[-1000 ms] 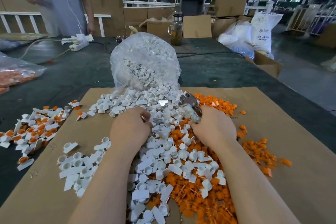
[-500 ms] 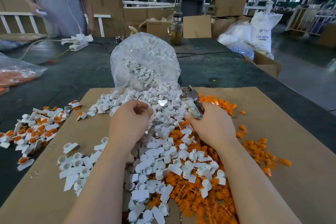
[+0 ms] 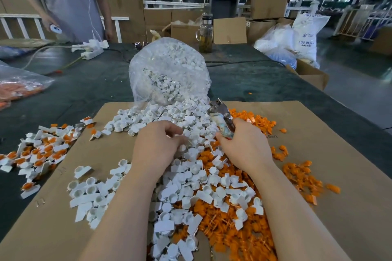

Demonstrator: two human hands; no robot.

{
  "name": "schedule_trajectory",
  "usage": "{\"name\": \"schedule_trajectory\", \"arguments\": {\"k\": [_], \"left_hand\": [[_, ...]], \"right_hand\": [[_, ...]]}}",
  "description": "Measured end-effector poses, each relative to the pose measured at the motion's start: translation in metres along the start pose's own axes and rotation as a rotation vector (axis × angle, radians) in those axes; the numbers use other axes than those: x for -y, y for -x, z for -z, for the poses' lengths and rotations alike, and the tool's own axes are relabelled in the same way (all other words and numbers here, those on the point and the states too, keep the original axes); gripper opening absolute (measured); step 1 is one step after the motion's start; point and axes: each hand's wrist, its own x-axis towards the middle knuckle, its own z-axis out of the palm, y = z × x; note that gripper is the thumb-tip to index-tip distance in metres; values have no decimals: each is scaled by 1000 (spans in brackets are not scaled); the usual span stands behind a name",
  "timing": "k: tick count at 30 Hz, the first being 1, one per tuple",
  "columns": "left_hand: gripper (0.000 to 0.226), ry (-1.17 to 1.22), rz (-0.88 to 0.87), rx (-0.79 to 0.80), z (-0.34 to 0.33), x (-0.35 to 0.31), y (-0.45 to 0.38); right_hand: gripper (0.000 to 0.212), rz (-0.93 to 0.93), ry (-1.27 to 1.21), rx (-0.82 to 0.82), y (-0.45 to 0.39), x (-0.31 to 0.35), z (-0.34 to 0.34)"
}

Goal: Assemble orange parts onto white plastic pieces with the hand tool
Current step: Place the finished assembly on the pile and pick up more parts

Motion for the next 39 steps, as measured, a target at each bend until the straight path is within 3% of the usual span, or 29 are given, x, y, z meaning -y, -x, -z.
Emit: {"name": "schedule_trajectory", "arguments": {"k": [6, 12, 20, 29, 39], "left_hand": [[19, 316, 34, -11, 3, -6, 2], [27, 354, 39, 46, 4, -10, 4], [14, 497, 24, 36, 1, -11, 5], [28, 576, 23, 26, -5, -13, 5], [23, 751, 58, 38, -9, -17, 4]], "right_hand": [[36, -16, -45, -35, 0, 4, 2], [26, 18, -177, -97, 1, 5, 8], [13, 101, -468, -87, 6, 12, 14], [19, 125, -512, -137, 9, 20, 9], [17, 183, -623, -144, 10, 23, 9]]}}
